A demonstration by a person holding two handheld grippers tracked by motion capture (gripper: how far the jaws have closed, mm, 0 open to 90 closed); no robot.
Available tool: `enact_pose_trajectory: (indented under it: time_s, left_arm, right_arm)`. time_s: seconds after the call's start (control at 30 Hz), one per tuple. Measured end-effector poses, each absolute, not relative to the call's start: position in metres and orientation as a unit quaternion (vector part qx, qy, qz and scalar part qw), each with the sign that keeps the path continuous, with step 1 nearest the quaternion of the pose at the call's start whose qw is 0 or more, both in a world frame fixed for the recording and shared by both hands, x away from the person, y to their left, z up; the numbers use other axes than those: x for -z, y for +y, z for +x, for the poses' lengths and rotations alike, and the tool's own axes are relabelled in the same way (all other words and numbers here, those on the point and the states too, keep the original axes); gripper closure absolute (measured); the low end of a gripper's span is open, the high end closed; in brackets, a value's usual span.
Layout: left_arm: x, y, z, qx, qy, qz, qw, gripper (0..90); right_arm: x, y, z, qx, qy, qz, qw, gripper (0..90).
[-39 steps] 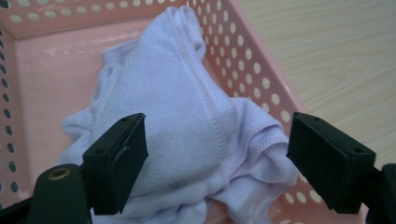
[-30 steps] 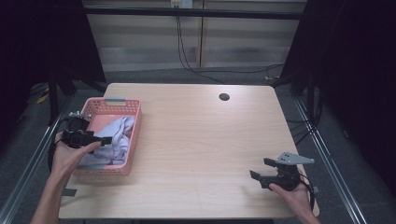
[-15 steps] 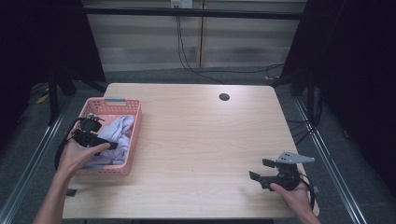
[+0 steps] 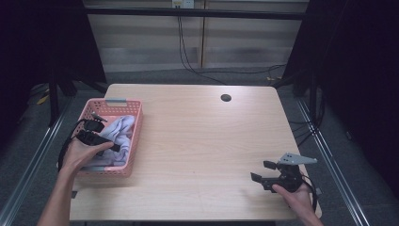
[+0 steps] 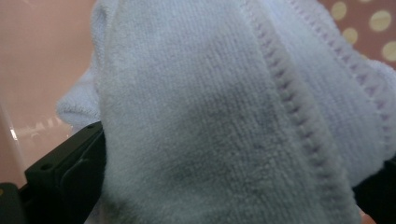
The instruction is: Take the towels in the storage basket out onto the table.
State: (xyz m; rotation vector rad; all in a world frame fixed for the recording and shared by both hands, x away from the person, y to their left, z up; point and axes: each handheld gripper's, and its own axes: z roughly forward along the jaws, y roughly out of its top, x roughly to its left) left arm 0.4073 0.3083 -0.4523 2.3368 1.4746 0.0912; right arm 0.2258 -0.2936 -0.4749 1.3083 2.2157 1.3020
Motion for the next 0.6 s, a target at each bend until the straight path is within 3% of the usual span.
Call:
enact_pose_trajectory:
  time_s: [0.3, 0.6]
  left_arm:
    - [0.461, 0.302, 0.414, 0.0, 0.524, 0.84, 0.139, 0.0]
    - [0.462, 0.298, 0.414, -0.008, 0.524, 0.841, 0.133, 16.1]
  right_arm:
    - [0.474, -0.295, 0.226, -0.452, 0.759, 0.451, 0.127, 21.4]
    - [0.474, -0.293, 0.225, -0.451, 0.762, 0.448, 0.126, 21.5]
